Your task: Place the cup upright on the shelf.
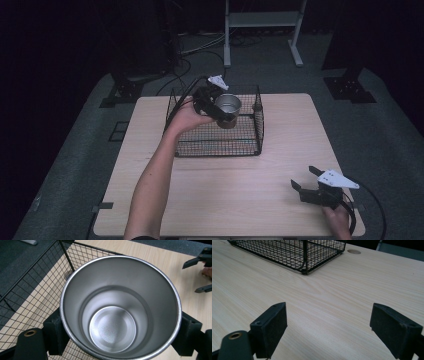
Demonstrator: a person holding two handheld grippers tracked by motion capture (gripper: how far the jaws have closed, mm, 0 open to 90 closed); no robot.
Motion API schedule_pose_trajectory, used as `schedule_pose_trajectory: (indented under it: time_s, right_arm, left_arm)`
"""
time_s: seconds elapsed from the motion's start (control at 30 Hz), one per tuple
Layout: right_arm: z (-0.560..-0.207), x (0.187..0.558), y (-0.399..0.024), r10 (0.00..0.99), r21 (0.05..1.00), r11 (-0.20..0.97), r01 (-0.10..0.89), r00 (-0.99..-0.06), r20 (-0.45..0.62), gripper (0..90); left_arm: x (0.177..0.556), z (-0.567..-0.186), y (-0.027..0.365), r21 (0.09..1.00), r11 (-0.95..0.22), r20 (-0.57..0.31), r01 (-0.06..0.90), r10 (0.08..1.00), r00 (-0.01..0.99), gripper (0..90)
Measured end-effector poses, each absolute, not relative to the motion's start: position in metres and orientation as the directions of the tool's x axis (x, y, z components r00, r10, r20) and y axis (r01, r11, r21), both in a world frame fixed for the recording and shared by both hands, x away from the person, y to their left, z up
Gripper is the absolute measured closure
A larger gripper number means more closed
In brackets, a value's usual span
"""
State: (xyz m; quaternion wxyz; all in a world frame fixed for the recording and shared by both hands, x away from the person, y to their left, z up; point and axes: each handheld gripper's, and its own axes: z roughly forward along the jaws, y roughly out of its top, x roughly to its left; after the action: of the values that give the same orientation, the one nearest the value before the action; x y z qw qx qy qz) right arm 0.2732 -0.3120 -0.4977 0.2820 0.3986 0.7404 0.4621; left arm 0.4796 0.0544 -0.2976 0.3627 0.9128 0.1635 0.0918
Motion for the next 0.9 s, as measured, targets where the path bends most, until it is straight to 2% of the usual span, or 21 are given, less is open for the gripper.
schedule_pose_trajectory:
  time_s: [0.9]
  right_arm:
    - [-0.498,0.273,-0.312,0.847,0.910,0.253,0.328,-0.530,-0.045,13.5]
  left_arm:
    - [0.511,-0.345,0.040,0.649,-0.693,-0.008,0.314,0.406,0.914,17.8]
